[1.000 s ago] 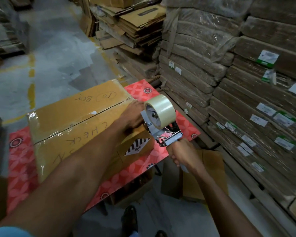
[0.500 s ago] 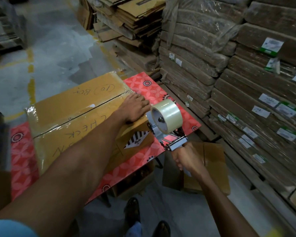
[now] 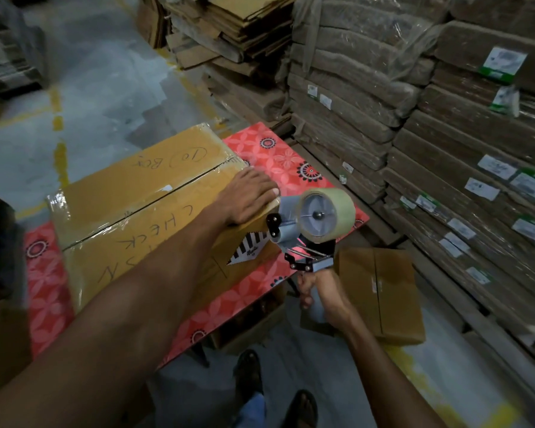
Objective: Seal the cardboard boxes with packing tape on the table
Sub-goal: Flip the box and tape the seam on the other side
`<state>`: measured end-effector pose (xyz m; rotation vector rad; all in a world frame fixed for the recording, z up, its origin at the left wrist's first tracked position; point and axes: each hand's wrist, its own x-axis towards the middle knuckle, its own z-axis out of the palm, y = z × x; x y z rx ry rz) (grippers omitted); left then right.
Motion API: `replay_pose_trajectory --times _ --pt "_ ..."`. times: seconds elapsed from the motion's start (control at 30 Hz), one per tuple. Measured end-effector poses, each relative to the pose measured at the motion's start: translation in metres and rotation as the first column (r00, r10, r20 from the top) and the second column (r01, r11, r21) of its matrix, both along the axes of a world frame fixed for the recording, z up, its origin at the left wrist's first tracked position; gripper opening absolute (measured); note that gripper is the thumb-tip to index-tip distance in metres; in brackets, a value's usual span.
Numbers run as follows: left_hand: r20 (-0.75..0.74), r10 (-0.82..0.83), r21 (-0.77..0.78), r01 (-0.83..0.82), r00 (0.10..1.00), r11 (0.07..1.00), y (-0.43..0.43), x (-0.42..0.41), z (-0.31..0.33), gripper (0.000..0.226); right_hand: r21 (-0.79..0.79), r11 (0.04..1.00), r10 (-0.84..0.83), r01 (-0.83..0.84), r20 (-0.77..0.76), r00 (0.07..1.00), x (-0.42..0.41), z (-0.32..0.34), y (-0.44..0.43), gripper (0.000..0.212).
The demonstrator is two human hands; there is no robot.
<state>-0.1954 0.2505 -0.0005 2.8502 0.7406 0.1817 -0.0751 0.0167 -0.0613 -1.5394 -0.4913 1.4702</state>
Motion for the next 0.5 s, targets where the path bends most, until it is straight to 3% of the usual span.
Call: replay_pose_trajectory --times 0.17,0.3,0.37,0.5 --pt "-0.124 0.055 0.039 -0.050 0.991 0.998 -0.002 0.003 -0.001 0.068 0.031 0.989 -0.135 0.146 -0.235 0.963 -0.008 -0.016 -0.009 0.025" --pt "-0.085 0.074 0.029 -0.072 0.994 0.997 -0.001 0.003 -0.004 0.059 0.007 0.907 -0.368 0.421 -0.474 0.800 0.009 -0.010 0.005 0.010" --pt "-0.064 0.093 0.010 -0.092 0.994 0.996 -0.002 0.003 -0.003 0.063 0.018 0.884 -0.416 0.467 -0.427 0.803 0.025 -0.003 0.020 0.012" --pt "-0.059 0.117 -0.007 -0.118 0.991 0.993 -0.011 0.008 0.001 0.067 0.003 0.906 -0.423 0.423 0.030 0.906 0.063 -0.011 0.064 0.013"
